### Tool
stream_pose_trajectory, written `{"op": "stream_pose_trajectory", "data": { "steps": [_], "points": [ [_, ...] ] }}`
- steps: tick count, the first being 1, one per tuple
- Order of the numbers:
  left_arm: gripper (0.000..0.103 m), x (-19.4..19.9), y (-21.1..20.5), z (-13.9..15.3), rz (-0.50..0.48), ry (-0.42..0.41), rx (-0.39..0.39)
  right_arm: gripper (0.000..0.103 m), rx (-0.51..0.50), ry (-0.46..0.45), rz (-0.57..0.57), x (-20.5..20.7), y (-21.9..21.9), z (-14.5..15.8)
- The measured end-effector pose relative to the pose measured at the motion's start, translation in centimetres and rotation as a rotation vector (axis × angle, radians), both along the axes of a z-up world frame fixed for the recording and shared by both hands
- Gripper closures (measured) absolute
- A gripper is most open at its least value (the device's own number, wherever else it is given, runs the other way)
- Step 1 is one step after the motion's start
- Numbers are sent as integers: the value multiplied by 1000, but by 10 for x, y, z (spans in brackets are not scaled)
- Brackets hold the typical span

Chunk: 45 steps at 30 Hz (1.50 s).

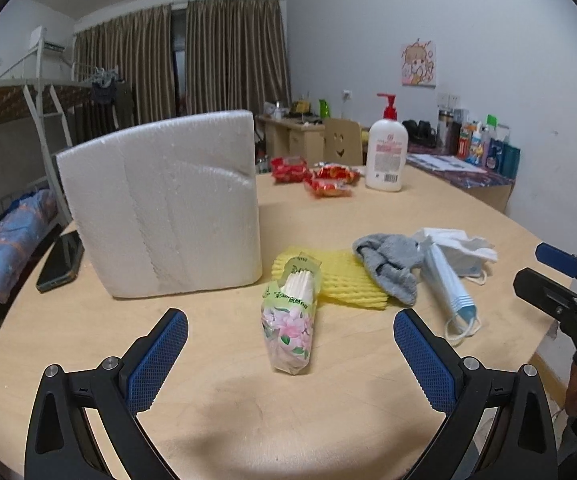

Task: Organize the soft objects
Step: 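Close the left gripper on the cotton swab packet while the right gripper grasps the blue mask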

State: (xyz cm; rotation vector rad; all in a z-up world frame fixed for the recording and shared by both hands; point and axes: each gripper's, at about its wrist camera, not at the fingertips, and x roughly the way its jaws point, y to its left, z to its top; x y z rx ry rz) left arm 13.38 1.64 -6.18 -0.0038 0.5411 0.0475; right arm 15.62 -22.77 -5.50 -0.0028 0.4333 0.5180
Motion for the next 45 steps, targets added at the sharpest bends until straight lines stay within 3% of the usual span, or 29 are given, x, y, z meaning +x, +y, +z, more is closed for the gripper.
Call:
{"op": "stream_pose_trajectory", "data": {
  "steps": [12,16,20,24,28,40,45],
  "points": [
    [0,36,7,-16,15,91,-8,5,-34,74,71,18,22,-12],
    [1,45,12,-21,18,118,-16,20,-46,97,89,24,30,-15],
    [6,52,14,-26,3,143,-28,25,-64,118,72,31,33,-18],
    [9,57,14,-31,-21,179,-43,47,-85,146,66,37,38,-22],
    [10,63,13,-33,-31,195,-45,48,-82,169,52,42,37,-25],
    [65,74,12,-43,-47,261,-58,49,-118,199,30,46,41,-31],
    [72,72,11,-43,-70,249,-58,70,-122,190,23,46,40,-30]
  ]
}}
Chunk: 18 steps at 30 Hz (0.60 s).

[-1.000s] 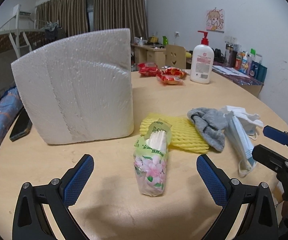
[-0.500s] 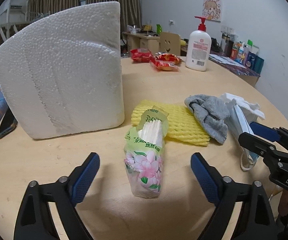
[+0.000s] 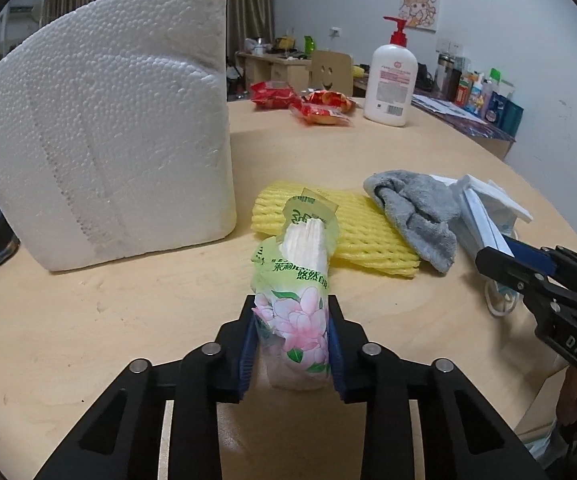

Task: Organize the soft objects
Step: 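Close the left gripper on the cotton swab packet while the right gripper grasps the blue mask, then lift the swab packet and mask and carry both toward the white foam box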

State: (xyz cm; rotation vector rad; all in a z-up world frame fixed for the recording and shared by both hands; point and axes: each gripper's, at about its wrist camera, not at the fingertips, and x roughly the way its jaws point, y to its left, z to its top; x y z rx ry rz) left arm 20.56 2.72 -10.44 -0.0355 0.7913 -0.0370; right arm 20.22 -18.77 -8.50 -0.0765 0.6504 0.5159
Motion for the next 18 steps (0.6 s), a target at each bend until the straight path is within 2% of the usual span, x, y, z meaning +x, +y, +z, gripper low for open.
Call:
{"op": "stream_pose_trajectory", "data": {
  "steps": [2,4,7,15,18],
  "points": [
    [75,-3,0,1,-7,-17,0,75,3,4,-2,1,-1,0],
    [77,-5,-2,2,-20,-34,7,86,12,8,-10,2,-3,0],
    [77,-9,-5,3,-41,-43,15,90,40,21,-26,3,-10,-1],
    [77,-18,2,7,-66,-77,-44,90,109,8,-35,0,-23,9],
    [77,-25,0,11,-91,-119,-52,90,136,-9,-37,-2,-29,14]
  ]
}}
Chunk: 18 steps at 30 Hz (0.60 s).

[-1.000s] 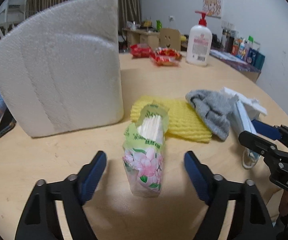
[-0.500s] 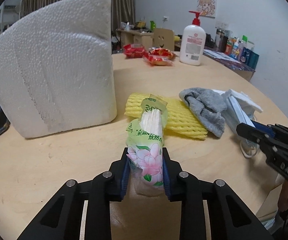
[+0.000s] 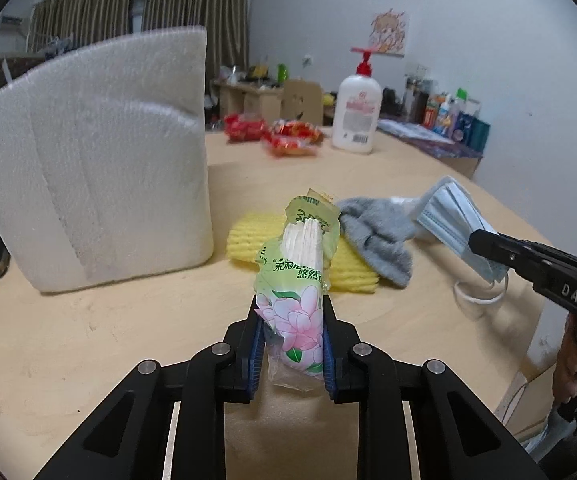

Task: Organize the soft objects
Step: 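Lift the swab packet and mask and carry both toward the white foam box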

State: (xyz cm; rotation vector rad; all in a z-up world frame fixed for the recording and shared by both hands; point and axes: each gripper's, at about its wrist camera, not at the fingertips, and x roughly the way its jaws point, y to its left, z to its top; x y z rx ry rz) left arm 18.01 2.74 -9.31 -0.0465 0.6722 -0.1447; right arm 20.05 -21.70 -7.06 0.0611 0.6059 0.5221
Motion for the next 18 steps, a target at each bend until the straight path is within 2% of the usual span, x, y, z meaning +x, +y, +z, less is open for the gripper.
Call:
{"op": "stream_pose_trajectory", "data": {
  "steps": [6,10,18],
  "points": [
    [77,-9,4,12,-4,-31,-53,90,36,-47,-6,-7,-7,15],
    [77,-23,-1,30,1,-109,-22,90,61,-89,-9,-14,-11,28],
    [77,-44,-3,53,32,-165,-14,90,94,-169,-11,-34,-17,51]
  ]
}}
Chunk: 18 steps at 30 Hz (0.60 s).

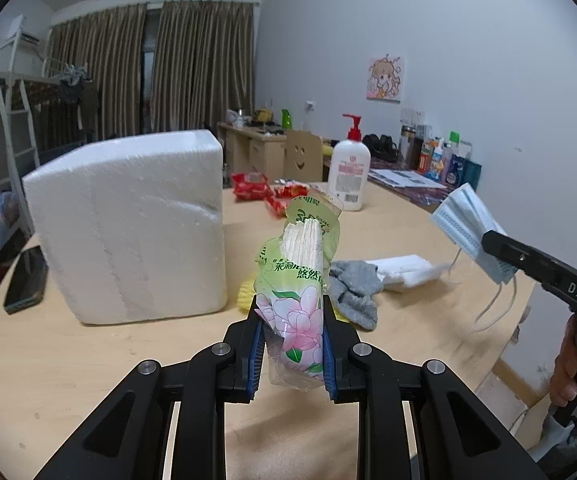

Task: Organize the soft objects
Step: 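Lift the swab packet and mask and carry both toward the white foam box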

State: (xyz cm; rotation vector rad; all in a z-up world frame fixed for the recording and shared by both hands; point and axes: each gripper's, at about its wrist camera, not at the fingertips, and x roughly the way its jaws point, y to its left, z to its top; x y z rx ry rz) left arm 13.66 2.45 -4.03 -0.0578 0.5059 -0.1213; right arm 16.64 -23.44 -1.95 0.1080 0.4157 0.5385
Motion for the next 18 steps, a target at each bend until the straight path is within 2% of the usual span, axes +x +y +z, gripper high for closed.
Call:
{"op": "stream_pose_trajectory", "data": {
  "steps": [9,18],
  "points": [
    [77,-34,-2,23,29,-73,14,90,0,-89,11,-24,2,19],
    [77,-81,-2,55,78,-191,49,90,25,-185,54,-56,8,40]
  ]
}}
